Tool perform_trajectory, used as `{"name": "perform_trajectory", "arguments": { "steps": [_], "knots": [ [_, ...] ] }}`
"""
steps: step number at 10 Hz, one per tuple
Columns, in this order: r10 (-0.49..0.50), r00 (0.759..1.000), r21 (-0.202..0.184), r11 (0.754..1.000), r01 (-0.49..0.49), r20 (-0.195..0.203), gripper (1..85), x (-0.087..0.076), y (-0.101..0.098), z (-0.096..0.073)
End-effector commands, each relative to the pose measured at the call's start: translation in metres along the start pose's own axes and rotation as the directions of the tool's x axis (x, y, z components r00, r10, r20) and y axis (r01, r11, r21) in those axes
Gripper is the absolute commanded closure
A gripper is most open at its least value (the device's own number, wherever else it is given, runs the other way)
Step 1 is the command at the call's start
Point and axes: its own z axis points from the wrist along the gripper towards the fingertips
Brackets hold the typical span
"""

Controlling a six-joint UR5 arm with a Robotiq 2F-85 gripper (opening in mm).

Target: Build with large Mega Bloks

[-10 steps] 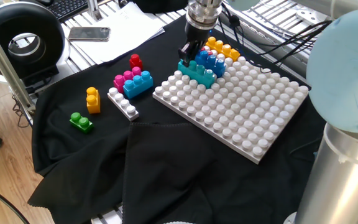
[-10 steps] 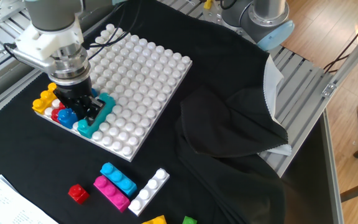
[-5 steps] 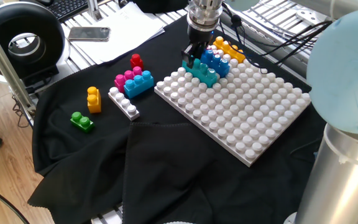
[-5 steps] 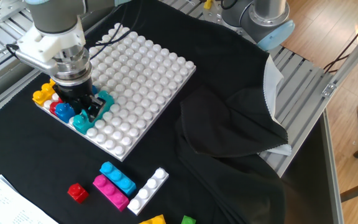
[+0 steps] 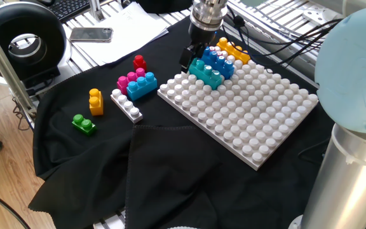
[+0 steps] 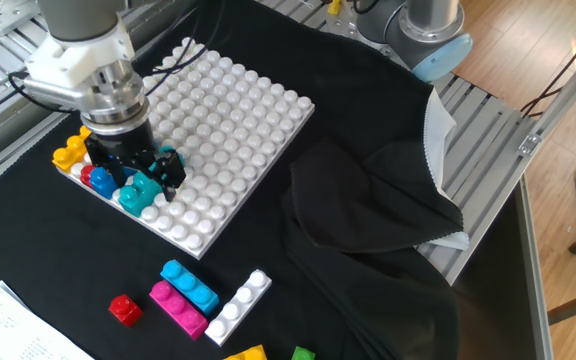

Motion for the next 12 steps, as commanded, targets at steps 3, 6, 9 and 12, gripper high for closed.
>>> {"name": "perform_trajectory", "arguments": {
  "steps": [3,6,9,12],
  "knots": [
    [-0.015,0.998,0.06,0.998,0.019,-0.058,26.3,0.014,-0.017,-0.016],
    [0.033,0.994,0.081,0.996,-0.025,-0.101,46.3,0.031,-0.012,-0.033],
    [0.058,0.994,0.073,0.996,-0.051,-0.098,65.7,0.022,-0.013,-0.031],
    [0.122,0.992,0.083,0.989,-0.119,-0.032,82.3,0.005,-0.014,-0.028]
  ]
}}
